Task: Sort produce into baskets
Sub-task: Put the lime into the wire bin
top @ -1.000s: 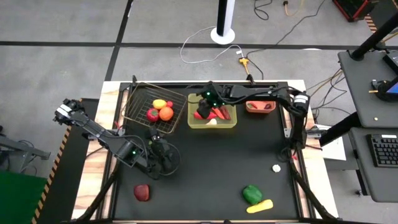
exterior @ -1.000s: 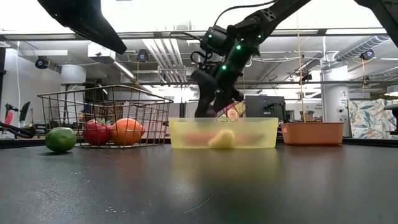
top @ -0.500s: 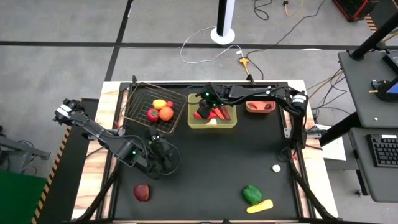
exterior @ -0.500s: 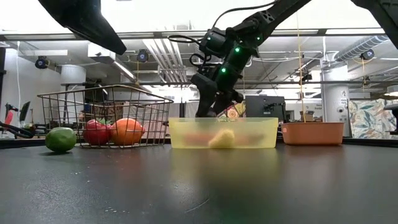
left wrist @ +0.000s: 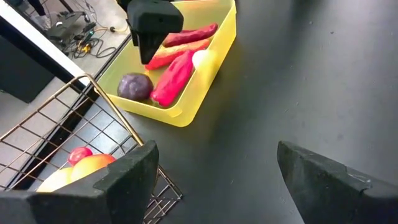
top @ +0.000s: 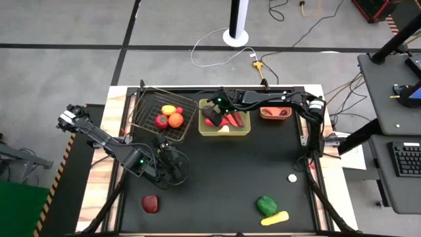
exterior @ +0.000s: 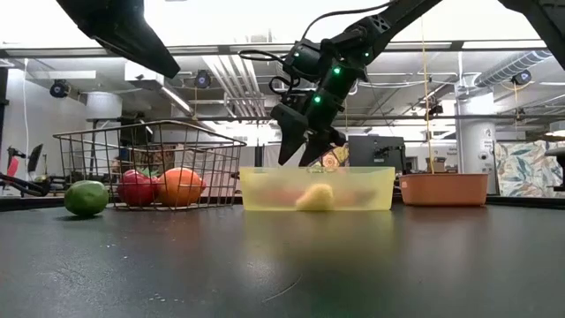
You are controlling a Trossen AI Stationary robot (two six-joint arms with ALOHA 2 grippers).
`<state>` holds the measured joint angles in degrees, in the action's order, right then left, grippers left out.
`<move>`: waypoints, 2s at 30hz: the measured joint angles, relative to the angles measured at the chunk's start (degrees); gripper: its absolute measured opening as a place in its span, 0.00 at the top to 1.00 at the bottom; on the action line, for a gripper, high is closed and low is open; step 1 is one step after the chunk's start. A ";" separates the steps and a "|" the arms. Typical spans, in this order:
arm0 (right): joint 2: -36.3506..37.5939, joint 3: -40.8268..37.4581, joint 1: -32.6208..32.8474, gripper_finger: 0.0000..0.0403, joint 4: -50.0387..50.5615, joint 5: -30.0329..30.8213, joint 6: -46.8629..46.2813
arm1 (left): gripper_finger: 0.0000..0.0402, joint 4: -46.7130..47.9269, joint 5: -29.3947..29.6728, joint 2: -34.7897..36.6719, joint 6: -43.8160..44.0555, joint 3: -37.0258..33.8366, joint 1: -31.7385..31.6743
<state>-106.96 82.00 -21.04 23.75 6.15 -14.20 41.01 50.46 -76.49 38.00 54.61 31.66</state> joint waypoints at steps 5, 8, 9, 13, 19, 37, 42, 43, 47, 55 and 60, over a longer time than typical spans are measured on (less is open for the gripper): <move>1.21 -0.07 0.29 0.24 0.33 -0.19 -0.17 | 0.23 -0.02 -2.05 0.00 0.39 0.00 -0.02; 2.99 -0.07 0.99 0.26 0.69 -0.19 -0.17 | 0.23 0.02 -3.74 0.00 0.90 0.00 -0.02; 3.70 -0.07 1.32 0.26 1.04 -0.19 -0.17 | 0.23 0.00 -4.52 0.00 1.09 0.00 0.00; 6.57 -0.07 3.08 0.27 2.35 -0.18 -0.17 | 0.23 0.16 -8.32 0.00 2.27 0.00 -0.02; 10.20 -0.07 6.78 0.26 3.60 -0.17 -0.15 | 0.23 0.60 -21.08 0.00 8.88 0.00 -0.04; 12.74 -0.07 12.31 0.26 3.41 -0.11 0.59 | 0.23 23.22 -27.04 -0.28 41.85 -0.56 -0.28; 12.74 -0.07 12.31 0.26 3.37 -0.09 0.74 | 0.23 22.40 -24.11 -0.31 43.74 -2.71 -1.99; 12.74 -0.07 12.31 0.27 3.37 -0.09 0.74 | 0.23 22.28 -24.22 -0.31 44.25 -3.21 -2.26; 12.74 -0.07 12.31 0.27 3.38 -0.09 0.74 | 0.23 20.44 -24.28 -0.31 45.06 -5.71 -2.71; 12.74 -0.07 12.31 0.25 3.36 -0.09 0.74 | 0.23 18.74 -24.48 -0.31 46.63 -9.52 -2.95; 12.74 -0.07 12.31 0.26 3.34 -0.09 0.72 | 0.23 17.59 -24.50 -0.31 46.62 -10.82 -2.95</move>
<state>-94.21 81.93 -8.73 27.09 6.07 -13.47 58.61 25.96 -76.79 84.62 43.79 28.71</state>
